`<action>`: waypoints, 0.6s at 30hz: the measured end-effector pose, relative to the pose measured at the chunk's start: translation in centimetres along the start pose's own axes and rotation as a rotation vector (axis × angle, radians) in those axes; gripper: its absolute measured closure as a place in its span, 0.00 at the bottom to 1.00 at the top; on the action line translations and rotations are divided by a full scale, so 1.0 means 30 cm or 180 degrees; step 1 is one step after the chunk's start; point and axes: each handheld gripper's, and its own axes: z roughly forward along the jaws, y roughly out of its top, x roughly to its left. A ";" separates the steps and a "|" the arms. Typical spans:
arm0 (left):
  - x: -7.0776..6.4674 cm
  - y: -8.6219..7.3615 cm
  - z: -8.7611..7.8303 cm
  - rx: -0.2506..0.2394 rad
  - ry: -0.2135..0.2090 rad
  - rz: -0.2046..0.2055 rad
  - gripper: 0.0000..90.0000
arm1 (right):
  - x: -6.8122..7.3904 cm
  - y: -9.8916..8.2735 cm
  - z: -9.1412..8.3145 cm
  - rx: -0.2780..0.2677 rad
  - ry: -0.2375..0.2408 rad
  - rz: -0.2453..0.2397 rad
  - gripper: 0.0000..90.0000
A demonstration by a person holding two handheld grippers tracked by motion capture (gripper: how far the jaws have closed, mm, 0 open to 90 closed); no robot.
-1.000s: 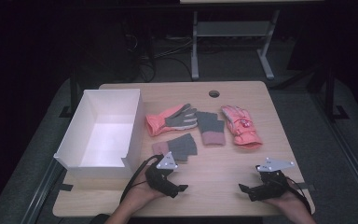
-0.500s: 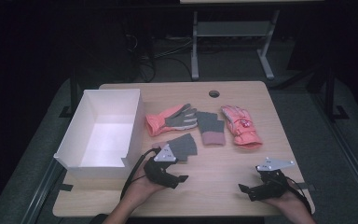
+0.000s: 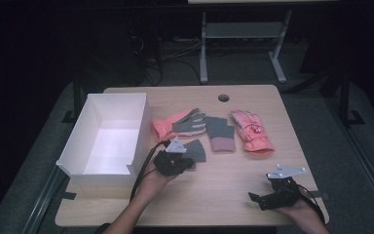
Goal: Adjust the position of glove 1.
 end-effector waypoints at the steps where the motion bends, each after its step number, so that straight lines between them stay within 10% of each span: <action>1: 0.006 0.007 0.006 0.0019 0.0009 -0.0014 1.00 | 0.000 0.001 0.002 -0.0001 -0.0001 -0.0001 0.02; 18: 0.075 -0.005 0.083 0.0301 0.0069 -0.0022 1.00 | -0.007 0.000 0.001 0.0015 0.0001 0.0009 0.02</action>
